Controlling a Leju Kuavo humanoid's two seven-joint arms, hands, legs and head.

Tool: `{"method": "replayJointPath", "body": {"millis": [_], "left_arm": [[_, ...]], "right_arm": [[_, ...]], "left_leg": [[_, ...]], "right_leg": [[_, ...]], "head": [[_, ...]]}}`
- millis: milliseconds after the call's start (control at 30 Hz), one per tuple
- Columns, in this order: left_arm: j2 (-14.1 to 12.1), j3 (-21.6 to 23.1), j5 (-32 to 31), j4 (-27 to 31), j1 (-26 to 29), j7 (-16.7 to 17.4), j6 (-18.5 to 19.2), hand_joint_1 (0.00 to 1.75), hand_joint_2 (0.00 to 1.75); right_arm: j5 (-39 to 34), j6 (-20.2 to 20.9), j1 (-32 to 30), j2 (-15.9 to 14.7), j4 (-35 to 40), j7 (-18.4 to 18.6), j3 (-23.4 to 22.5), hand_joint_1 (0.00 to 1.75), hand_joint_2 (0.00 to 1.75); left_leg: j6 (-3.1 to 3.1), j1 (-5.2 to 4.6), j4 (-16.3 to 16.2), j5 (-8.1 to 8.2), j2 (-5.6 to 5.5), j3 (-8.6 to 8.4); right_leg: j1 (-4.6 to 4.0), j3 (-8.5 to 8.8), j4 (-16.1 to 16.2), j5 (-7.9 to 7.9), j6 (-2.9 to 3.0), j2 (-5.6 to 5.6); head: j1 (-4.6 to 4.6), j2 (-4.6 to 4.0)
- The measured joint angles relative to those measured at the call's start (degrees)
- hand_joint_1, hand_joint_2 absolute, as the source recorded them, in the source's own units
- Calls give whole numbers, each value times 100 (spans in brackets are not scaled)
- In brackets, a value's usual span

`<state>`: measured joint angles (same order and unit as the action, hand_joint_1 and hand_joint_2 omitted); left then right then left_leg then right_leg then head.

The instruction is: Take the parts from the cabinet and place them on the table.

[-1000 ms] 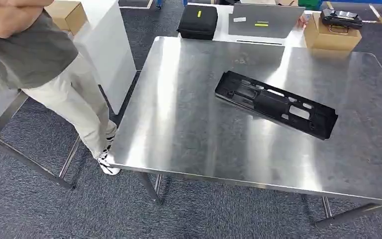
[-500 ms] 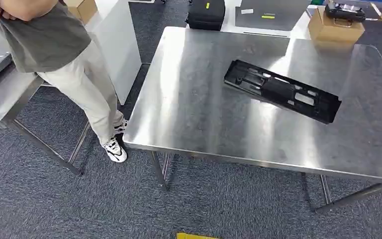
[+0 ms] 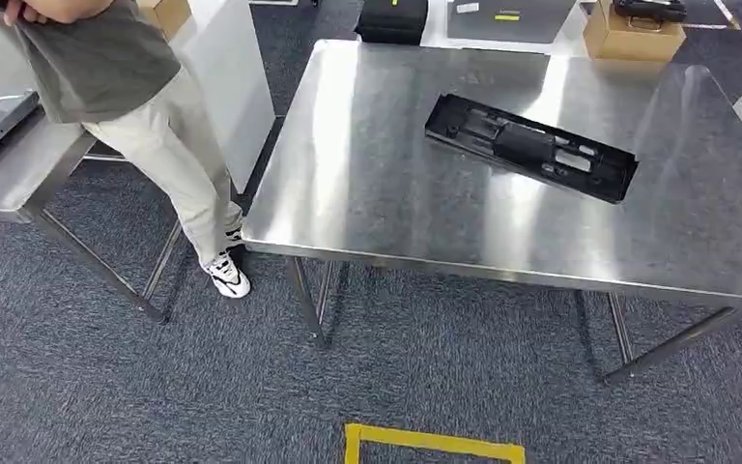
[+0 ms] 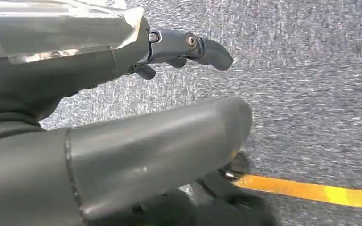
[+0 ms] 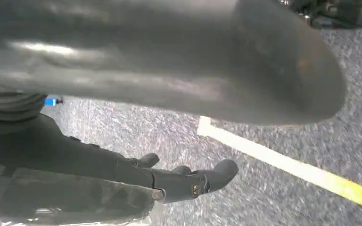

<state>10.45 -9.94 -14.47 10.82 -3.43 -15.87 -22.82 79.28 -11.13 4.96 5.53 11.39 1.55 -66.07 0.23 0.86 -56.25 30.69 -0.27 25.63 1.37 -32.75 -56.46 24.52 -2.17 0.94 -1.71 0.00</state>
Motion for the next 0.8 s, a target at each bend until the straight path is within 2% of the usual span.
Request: {"method": "replayJointPath", "body": {"millis": [67, 100, 133, 167, 200, 233, 267, 300, 333, 367, 400, 433, 467, 500, 533, 600, 633, 667, 700, 733, 767, 800], "left_arm": [[-2, -2, -6, 0, -7, 0, -13, 0, 0], [-7, -4, -9, 0, -8, 2, -15, 0, 0], [-5, -7, -9, -9, 1, 13, -15, 0, 0], [4, -7, -9, -9, -16, 13, -17, 0, 0], [2, -9, -9, -9, -22, 18, -17, 0, 0], [4, -9, -13, -9, -23, 18, -17, 0, 0], [7, -9, -20, -11, -21, 20, -17, 0, 0], [7, -9, -33, -11, -22, 17, -17, 0, 0], [7, -9, -41, -11, -21, 18, -15, 0, 0], [7, -9, -52, -11, -22, 15, -15, 0, 0], [7, -9, -55, -11, -23, 9, -13, 0, 0], [7, -9, -59, -11, -23, 0, -4, 0, 0], [2, -9, -61, -11, -26, -4, 2, 0, 0], [0, -9, -61, -11, -29, -13, 4, 0, 0], [-4, -9, -61, -11, -30, -15, 11, 0, 0], [-15, -9, -59, -11, -30, -17, 13, 0, 0], [-26, -9, -57, -15, -11, -17, 13, 0, 0], [-28, -9, -52, -22, 3, -17, 11, 0, 0], [-31, -9, -52, -24, 11, -15, 11, 0, 0], [-31, -9, -52, -24, 15, -15, 11, 0, 0], [-31, -9, -52, -24, 13, -15, 11, 0, 0], [-31, -9, -52, -24, 8, -15, 11, 0, 0]], "right_arm": [[0, 0, 8, 2, 0, 9, 0, 0, 0], [-2, 0, 8, 4, 0, 15, 0, 0, 0], [-4, 0, -11, 2, 0, 22, 0, 0, 0], [-4, 0, -10, -2, 0, 26, 0, 0, 0], [-4, 2, -8, -7, 0, 33, 2, 0, 0], [-7, 2, -11, -2, -2, 37, 2, 0, 0], [-7, 7, -10, 0, -2, 40, 2, 0, 0], [-7, 7, -7, 2, -2, 37, 2, 0, 0], [-7, 7, -7, -2, -2, 37, 2, 0, 0], [-11, 7, -8, -9, -2, 37, 2, 0, 0], [-20, 7, -7, -17, 0, 37, 2, 0, 0], [-20, 7, -3, -17, 0, 33, 2, 0, 0], [-22, 4, 8, -15, -2, 31, 2, 0, 0], [-22, 4, 28, -6, 0, 24, 2, 0, 0], [-20, 0, 27, 0, -2, 13, 2, 0, 0], [-15, 0, 16, 11, -2, 13, 2, 0, 0], [-15, 0, -2, 18, -2, 15, 2, 0, 0], [-15, 0, 5, 26, -2, 15, 2, 0, 0], [-15, 0, 2, 26, -2, 18, 2, 0, 0], [-13, 0, 1, 24, -2, 15, 2, 0, 0], [-13, 0, 1, 24, -2, 18, 2, 0, 0], [-13, 0, 2, 24, -2, 15, 2, 0, 0]], "left_leg": [[70, -52, -1, -22, 5, 66], [136, -77, 15, -74, 7, 89], [217, -39, 106, -190, 32, 169], [250, -43, 123, -287, 66, 224], [300, -43, 128, -343, 63, 338], [331, -49, 127, -421, 65, 423], [330, -52, 122, -493, 72, 510], [326, -58, 118, -571, 81, 616], [316, -60, 115, -642, 89, 673], [299, -60, 106, -714, 100, 768], [276, -55, 85, -779, 99, 865], [246, -45, 55, -833, 97, 958], [196, -52, -4, -881, 90, 1033], [155, -81, -53, -922, 94, 1116], [132, -87, -54, -990, 102, 1120], [132, -89, -44, -1081, 95, 1130], [114, -69, -47, -1117, 96, 1151], [30, -43, -232, -906, 89, 1224], [14, -41, -515, -487, 65, 1297], [4, -41, -928, -72, 55, 1375], [0, -39, -1353, 232, 50, 1463], [7, -39, -1743, 412, 45, 1524]], "right_leg": [[25, -25, 32, -107, -94, 20], [31, -26, 69, -170, -133, 19], [-38, -55, 69, -186, -179, 9], [25, -138, -40, -16, -142, -18], [-1, -246, -288, 296, -53, -28], [5, -372, -697, 648, 23, -35], [10, -471, -1126, 902, 50, -43], [11, -528, -1532, 1023, 17, -46], [10, -484, -1700, 972, -46, -50], [15, -323, -1626, 813, -142, -53], [28, -74, -1340, 620, -226, -53], [39, 264, -890, 479, -279, -52], [66, 686, -281, 497, -270, -57], [0, 1016, 218, 680, -215, -79], [-41, 934, 259, 711, -137, -97], [-25, 857, 200, 675, -91, -93], [30, 811, 196, 632, -22, -73], [40, 761, 184, 577, 60, -39], [26, 693, 183, 512, 151, -36], [3, 616, 180, 450, 185, -31], [-15, 565, 172, 384, 197, -27], [-37, 488, 164, 317, 205, -21]], "head": [[-8, 0], [-4, 0], [7, 0], [-2, 0], [36, 0], [57, 0], [70, 0], [77, 0], [75, 0], [77, 0], [77, 0], [79, 0], [83, 0], [114, 0], [84, 0], [73, 0], [72, 0], [64, 0], [48, 0], [33, 0], [38, 0], [31, 0]]}}
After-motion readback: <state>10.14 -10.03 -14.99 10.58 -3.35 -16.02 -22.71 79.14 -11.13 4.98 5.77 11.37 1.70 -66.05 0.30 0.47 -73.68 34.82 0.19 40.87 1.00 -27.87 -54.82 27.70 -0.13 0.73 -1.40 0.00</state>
